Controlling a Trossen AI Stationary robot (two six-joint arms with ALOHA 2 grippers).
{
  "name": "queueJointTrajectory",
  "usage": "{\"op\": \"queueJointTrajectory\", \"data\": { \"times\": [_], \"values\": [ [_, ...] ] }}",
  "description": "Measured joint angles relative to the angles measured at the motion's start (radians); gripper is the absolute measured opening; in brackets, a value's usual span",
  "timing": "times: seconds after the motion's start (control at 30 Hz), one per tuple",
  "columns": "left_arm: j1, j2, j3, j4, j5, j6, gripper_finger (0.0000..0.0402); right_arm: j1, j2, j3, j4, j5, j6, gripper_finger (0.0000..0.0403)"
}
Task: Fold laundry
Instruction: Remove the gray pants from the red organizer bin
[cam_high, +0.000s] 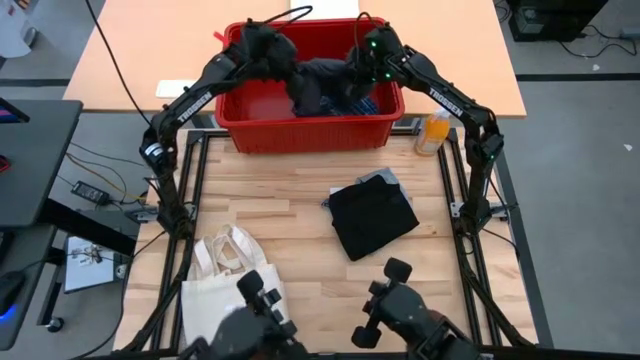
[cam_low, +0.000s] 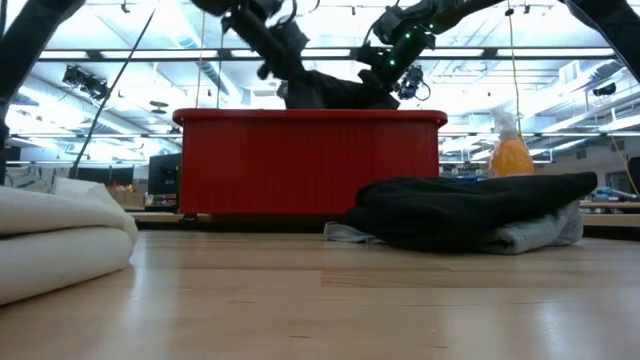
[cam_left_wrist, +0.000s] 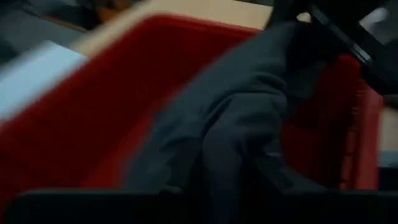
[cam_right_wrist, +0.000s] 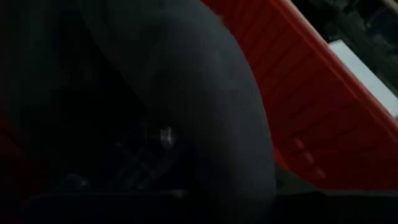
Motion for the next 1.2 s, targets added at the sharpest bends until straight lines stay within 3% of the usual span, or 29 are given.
{"op": "queueJointTrajectory", "data": {
  "times": [0.1,0.27,0.5,0.73,0.93,1.1,1.2],
  "values": [
    [-0.041,-0.017,0.000,0.002,-0.102,0.014,0.0157,0.010,0.000,0.000,-0.015,0.029,0.020,0.0073],
    [-0.080,-0.015,-0.001,-0.074,-0.099,-0.076,0.0217,0.026,0.000,0.000,-0.051,0.073,0.034,0.0073],
    [-0.188,-0.014,-0.001,-0.077,-0.096,-0.122,0.0231,0.048,0.001,0.001,-0.152,0.098,0.066,0.0073],
    [-0.231,-0.008,-0.001,-0.058,-0.180,-0.200,0.0241,0.059,0.001,0.001,-0.160,0.108,0.084,0.0073],
    [-0.225,0.011,-0.001,0.024,-0.292,-0.059,0.0297,0.080,0.001,0.001,-0.150,0.099,0.052,0.0073],
    [-0.222,0.061,-0.001,0.103,-0.292,0.195,0.0344,0.093,0.001,0.001,-0.122,0.096,0.030,0.0073],
    [-0.223,0.092,-0.001,0.095,-0.269,0.241,0.0357,0.094,0.001,0.001,-0.116,0.096,0.029,0.0073]
  ]
}}
